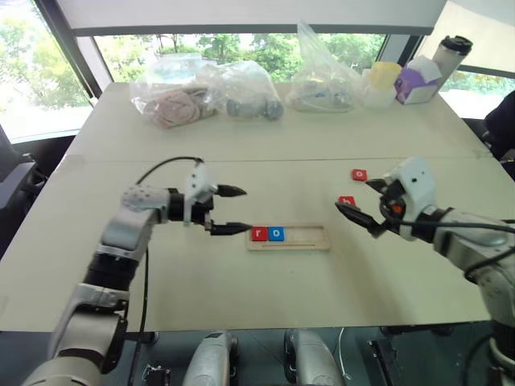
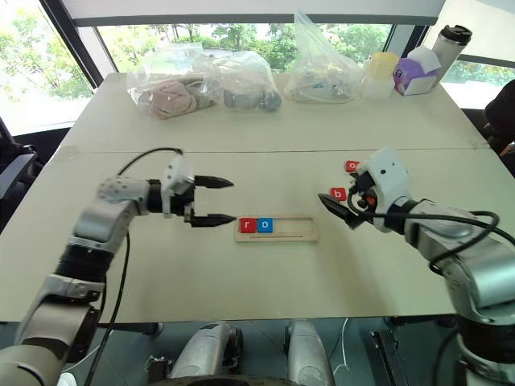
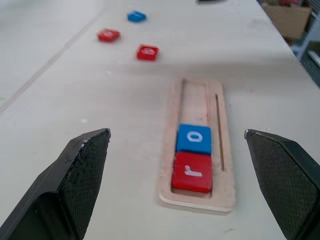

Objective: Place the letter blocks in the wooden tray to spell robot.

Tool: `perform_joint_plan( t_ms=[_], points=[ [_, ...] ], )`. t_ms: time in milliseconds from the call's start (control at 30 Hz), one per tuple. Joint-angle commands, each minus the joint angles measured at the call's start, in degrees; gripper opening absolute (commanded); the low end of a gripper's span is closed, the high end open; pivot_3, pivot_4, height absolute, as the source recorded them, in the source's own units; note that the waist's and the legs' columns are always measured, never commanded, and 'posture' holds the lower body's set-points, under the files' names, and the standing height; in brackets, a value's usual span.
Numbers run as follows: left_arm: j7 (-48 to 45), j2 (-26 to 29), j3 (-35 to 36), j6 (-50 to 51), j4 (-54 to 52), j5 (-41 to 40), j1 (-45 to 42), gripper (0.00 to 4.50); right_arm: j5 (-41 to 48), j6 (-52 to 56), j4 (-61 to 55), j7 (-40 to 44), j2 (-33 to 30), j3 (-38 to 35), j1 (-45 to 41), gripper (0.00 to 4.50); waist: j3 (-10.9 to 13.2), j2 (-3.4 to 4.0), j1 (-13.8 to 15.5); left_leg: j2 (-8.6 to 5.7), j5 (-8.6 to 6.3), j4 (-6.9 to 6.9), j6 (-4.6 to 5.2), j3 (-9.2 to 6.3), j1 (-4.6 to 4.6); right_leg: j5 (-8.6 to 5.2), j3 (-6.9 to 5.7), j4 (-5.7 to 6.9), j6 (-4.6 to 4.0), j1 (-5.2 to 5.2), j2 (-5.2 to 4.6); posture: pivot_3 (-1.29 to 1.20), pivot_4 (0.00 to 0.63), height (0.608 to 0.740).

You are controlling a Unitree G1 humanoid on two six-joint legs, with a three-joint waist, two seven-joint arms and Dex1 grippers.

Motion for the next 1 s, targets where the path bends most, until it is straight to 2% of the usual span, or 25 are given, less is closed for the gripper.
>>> perform_joint_plan(
  t_ms=[33,200,400,933,1000],
  points=[
    [2.6,2.9,4.7,6.7,-8.0,-5.4,1.3,4.45,-5.6,3.0,5.4,-9.7,5.4,1.6,-4.4,4.50,0.0,0.01,-0.1,0.00,0.00,0.00,-0.01,0.00,0.00,0.00,0.00,0.01,0.00,0.00,0.01,0.00,0.150,0.740],
    [5.5,5.5,6.8,12.7,-16.8,-10.1,5.0,4.45,-10.3,3.6,15.0,-15.7,11.8,1.8,-8.9,4.50,0.0,0.02,0.1,-0.08,0.01,0.00,-0.02,0.04,-0.01,0.00,-0.05,0.03,0.00,-0.02,0.06,0.00,0.150,0.740],
    [8.6,6.8,7.5,12.9,-20.6,-10.7,8.7,4.45,-13.2,3.2,22.5,-19.5,16.9,0.6,-12.9,4.50,0.0,0.02,-0.2,-0.10,0.01,-0.02,-0.02,0.08,-0.01,0.05,-0.04,0.03,0.09,-0.02,0.09,0.00,0.150,0.740],
    [11.9,7.3,7.8,11.9,-21.5,-11.0,10.6,4.45,-16.2,8.0,23.9,-20.9,22.2,1.1,-13.3,4.50,0.0,0.03,-1.3,-0.06,0.01,-0.03,-0.02,0.06,0.03,0.08,-0.05,0.07,0.14,0.00,0.18,0.00,0.150,0.740],
    [12.0,7.3,7.7,11.7,-21.4,-10.9,10.6,4.50,-16.5,8.1,24.2,-20.6,22.7,1.4,-13.7,3.96,0.0,0.03,-1.3,-0.06,0.01,-0.03,-0.02,0.06,0.04,0.08,-0.05,0.07,0.14,0.00,0.19,0.00,0.150,0.740]
  ],
)
